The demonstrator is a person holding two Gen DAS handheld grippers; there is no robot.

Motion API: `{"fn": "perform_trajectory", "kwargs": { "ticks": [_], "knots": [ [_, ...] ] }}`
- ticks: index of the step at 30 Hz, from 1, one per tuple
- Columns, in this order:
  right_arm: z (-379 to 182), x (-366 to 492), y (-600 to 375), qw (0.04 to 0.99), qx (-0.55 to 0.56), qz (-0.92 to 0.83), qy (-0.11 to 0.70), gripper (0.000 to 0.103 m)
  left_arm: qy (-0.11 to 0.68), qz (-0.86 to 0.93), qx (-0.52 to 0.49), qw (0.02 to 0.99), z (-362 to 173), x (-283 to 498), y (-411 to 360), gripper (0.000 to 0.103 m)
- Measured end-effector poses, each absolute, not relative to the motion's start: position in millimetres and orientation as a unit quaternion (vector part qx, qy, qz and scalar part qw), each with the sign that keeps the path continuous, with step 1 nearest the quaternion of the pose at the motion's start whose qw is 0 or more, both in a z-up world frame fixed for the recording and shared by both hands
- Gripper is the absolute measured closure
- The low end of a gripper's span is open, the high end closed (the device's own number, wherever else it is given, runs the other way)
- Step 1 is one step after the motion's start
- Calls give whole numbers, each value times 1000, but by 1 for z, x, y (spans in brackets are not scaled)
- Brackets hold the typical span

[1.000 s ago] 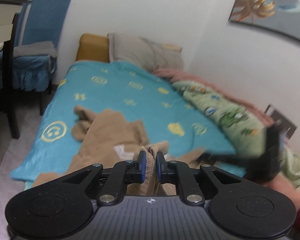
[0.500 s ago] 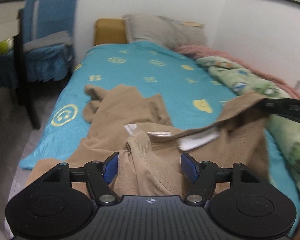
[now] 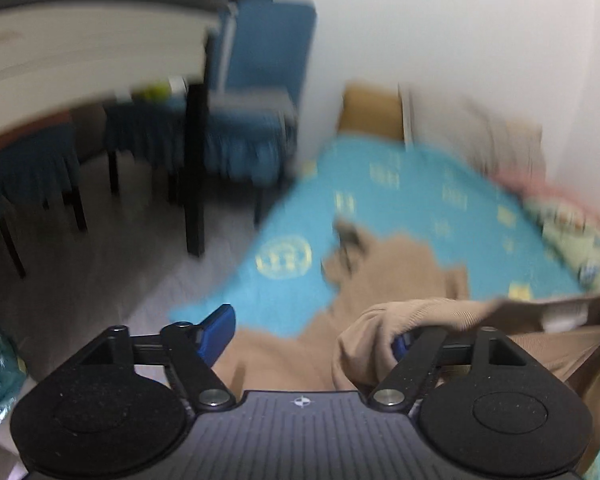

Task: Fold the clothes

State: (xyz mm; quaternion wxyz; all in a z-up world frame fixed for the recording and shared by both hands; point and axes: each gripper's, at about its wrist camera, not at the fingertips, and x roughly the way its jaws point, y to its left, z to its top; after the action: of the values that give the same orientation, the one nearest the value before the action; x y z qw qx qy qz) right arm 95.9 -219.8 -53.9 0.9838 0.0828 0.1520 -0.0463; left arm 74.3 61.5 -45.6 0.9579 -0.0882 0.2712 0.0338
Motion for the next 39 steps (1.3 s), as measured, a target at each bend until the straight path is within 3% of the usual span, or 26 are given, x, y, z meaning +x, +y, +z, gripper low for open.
{"fn": "perform_trajectory", "kwargs": {
  "ticks": [2,6,11,24,30,34,39],
  "knots": [
    [-60,98,-222,983,81,-56,158,90,226,41,-81,970,-32,59,58,25],
    [-55,87,-224,985,64,-74,141,53,178,52,-87,979,-4,36,55,26],
    [0,62,-233,987,105,-48,109,27,127,55,-142,980,40,3,73,29],
    [261,-58,-223,988,143,-11,-48,27,-17,-16,-158,987,289,-107,91,32],
    [347,-134,-235,983,160,0,-86,27,-63,-51,-167,983,389,-160,98,30],
    [369,-156,-251,982,173,-3,-76,27,-45,-86,-169,981,409,-170,87,29],
    [329,-93,-274,985,172,-14,10,27,32,-112,-167,979,362,-92,68,29]
  ]
}}
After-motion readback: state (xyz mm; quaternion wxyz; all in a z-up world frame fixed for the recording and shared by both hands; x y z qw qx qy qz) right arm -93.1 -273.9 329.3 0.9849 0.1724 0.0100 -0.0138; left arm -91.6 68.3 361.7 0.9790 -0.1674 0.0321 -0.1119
